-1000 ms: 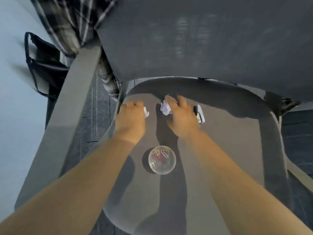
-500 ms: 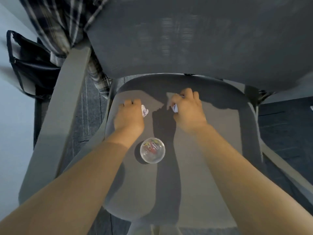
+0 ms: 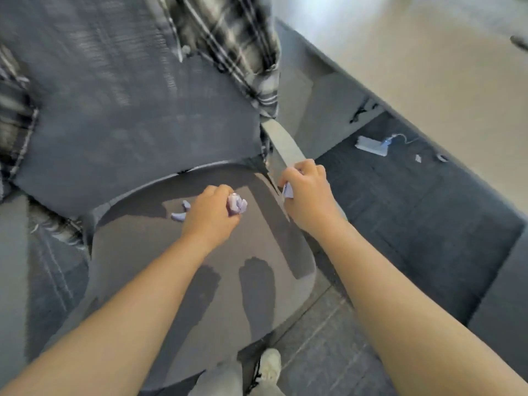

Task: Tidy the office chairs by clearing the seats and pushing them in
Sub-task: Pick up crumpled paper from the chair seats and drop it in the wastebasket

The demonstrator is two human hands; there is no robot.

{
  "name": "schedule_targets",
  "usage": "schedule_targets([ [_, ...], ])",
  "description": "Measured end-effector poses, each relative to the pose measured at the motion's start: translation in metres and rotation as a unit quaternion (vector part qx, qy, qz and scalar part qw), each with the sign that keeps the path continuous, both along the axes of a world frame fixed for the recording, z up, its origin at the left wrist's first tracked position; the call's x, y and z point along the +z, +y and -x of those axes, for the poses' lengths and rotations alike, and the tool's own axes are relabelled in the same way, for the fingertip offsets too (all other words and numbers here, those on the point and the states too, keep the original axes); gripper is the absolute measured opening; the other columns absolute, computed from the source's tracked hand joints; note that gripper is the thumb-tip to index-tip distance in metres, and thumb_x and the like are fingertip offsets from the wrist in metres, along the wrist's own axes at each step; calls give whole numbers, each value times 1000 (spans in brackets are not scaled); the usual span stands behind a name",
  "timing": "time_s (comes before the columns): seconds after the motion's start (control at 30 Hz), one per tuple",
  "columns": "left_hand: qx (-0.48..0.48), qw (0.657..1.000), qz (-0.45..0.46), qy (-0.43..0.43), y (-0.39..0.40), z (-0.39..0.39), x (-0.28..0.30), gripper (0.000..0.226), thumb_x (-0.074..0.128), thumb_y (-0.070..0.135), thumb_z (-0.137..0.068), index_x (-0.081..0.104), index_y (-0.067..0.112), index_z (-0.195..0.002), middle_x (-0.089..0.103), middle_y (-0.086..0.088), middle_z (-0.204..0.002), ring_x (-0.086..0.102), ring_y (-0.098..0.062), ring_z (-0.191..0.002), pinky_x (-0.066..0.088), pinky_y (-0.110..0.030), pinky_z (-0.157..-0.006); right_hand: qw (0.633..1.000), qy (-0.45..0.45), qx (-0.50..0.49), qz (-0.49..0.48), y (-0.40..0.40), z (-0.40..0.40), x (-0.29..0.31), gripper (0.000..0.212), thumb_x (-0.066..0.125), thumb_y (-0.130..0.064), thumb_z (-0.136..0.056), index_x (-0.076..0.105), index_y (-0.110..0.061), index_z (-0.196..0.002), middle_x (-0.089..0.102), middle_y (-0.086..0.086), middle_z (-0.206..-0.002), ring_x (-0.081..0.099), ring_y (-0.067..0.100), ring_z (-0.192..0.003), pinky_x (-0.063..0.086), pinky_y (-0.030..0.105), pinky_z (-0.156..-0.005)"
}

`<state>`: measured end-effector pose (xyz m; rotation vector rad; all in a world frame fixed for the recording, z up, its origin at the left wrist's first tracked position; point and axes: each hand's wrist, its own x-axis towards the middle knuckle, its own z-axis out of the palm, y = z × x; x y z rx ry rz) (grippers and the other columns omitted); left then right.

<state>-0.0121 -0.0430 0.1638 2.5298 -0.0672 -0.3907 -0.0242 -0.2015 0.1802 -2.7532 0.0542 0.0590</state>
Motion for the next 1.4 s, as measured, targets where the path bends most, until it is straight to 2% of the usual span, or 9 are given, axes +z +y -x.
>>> schedule_targets([
  [0.1, -110, 993, 27, -28, -48, 4, 21, 23, 58, 19, -86, 59, 6, -105, 60, -12, -115, 52, -29, -110, 43, -36, -84, 996, -4, -89, 4, -42, 34, 17, 29, 54, 7, -83, 60, -3, -109, 48, 17, -123, 41, 34, -108, 46, 39, -85],
  [0.27, -277, 957, 63, -54, -120, 26, 39, 23, 60, 17, -86, 57, 9, -107, 57, -9, -112, 54, -28, -102, 40, -32, -81, 967, 22, -255, 3, -98, 115, 35, 30, 51, -1, -87, 56, -8, -116, 46, 13, -127, 41, 30, -111, 44, 35, -85],
  [0.53, -465, 878, 113, 10, -218, 126, 33, 13, 65, 10, -81, 53, 14, -82, 55, -1, -88, 54, -21, -81, 38, -27, -69, 842, 81, -532, -32, -141, 299, 34, 32, 55, -7, -85, 57, -14, -116, 46, 10, -126, 42, 28, -117, 45, 37, -90],
  [0.63, -521, 846, 108, 30, -246, 173, 20, 39, 60, 8, -78, 34, 26, -55, 43, 7, -63, 42, -13, -60, 30, -22, -53, 795, 90, -597, -56, -143, 356, 27, 32, 56, -4, -84, 59, -12, -115, 47, 12, -125, 44, 29, -116, 47, 39, -90],
  [0.73, -565, 819, 79, 61, -273, 216, 4, 43, 55, 4, -74, 24, 21, -49, 29, 5, -49, 26, -13, -49, 24, -24, -51, 764, 104, -632, -80, -147, 400, 15, 35, 56, -5, -84, 58, -11, -118, 47, 13, -127, 45, 30, -117, 47, 39, -92],
  [0.87, -585, 798, 55, 132, -306, 263, -21, 28, 51, 4, -75, 31, 14, -58, 33, -12, -63, 26, -19, -59, 22, -28, -59, 734, 103, -661, -119, -162, 443, -7, 35, 56, -6, -83, 59, -13, -118, 47, 12, -127, 47, 32, -117, 48, 39, -92],
  [0.97, -583, 797, -4, 160, -331, 287, -54, 19, 50, 10, -74, 37, 13, -60, 36, -8, -59, 25, -17, -51, 23, -27, -55, 719, 96, -671, -153, -185, 465, -26, 36, 57, -9, -86, 58, -14, -121, 48, 13, -128, 50, 31, -114, 45, 34, -89],
  [1.23, -507, 818, -105, 249, -399, 336, -147, 41, 53, 14, -76, 37, 16, -38, 48, -3, -52, 43, -20, -53, 32, -28, -59, 670, 80, -694, -250, -245, 509, -98, 42, 54, -10, -88, 45, -12, -128, 54, 7, -129, 53, 27, -114, 42, 29, -85],
  [1.4, -463, 837, -115, 268, -459, 344, -185, 30, 58, 20, -82, 51, 7, -55, 54, -7, -62, 49, -22, -62, 32, -27, -55, 636, 79, -713, -284, -276, 511, -144, 44, 54, -9, -88, 40, -6, -129, 57, 8, -127, 54, 29, -114, 45, 32, -88],
])
